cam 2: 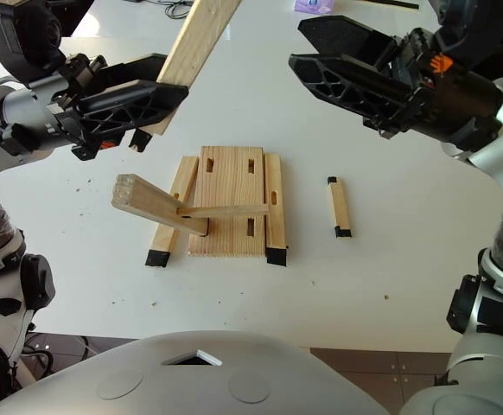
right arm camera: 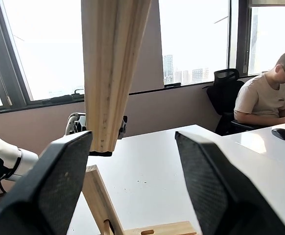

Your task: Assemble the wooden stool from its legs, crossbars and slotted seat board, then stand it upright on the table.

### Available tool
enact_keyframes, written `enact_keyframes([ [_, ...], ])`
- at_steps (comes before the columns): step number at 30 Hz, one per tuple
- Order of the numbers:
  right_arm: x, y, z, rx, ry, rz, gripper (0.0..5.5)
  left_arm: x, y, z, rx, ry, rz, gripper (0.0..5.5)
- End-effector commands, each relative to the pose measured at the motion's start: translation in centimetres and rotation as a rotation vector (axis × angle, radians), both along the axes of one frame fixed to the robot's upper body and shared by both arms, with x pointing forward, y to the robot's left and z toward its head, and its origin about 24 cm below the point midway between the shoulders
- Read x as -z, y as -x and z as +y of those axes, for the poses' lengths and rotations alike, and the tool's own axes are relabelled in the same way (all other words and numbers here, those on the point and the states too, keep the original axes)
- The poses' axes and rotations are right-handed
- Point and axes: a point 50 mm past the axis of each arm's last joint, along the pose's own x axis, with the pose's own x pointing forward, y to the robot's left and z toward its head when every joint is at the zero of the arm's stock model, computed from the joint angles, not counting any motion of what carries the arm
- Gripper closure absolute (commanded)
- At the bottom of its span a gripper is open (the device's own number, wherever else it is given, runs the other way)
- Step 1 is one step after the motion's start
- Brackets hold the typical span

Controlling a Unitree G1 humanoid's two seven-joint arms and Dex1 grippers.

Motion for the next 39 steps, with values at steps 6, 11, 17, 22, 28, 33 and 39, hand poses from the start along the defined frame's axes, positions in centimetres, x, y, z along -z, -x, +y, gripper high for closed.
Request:
enact_keyframes([
  [6, -0.4, -0.2, 2.5, -0.121, -0.018, 0.020, 2.39, 1.3, 0.6, -0.5, 0.033, -0.074, -0.007, 3.46],
  [11, -0.9, -0.1, 2.8, -0.141, -0.029, 0.025, 2.39, 2.0, 0.4, -0.6, 0.023, -0.094, -0.006, 3.46],
  [17, -1.1, 0.2, 2.8, -0.160, -0.023, 0.028, 2.39, 2.6, -0.1, -0.5, 0.000, -0.110, -0.011, 3.46],
  [22, -1.0, 0.0, 2.9, -0.152, 0.003, 0.026, 2.39, 2.8, 0.1, -0.4, -0.002, -0.121, -0.020, 3.46],
  [28, -1.1, -0.2, 3.0, -0.165, 0.031, 0.017, 2.39, 3.2, 0.6, -0.5, 0.032, -0.137, -0.024, 3.46],
  [33, -0.8, -0.5, 3.1, -0.177, 0.057, 0.025, 2.39, 3.0, 0.7, -0.6, 0.049, -0.133, -0.031, 3.46],
  [39, -0.7, -0.6, 3.7, -0.200, 0.065, 0.018, 2.39, 3.1, 1.0, -0.8, 0.079, -0.141, -0.037, 3.46],
])
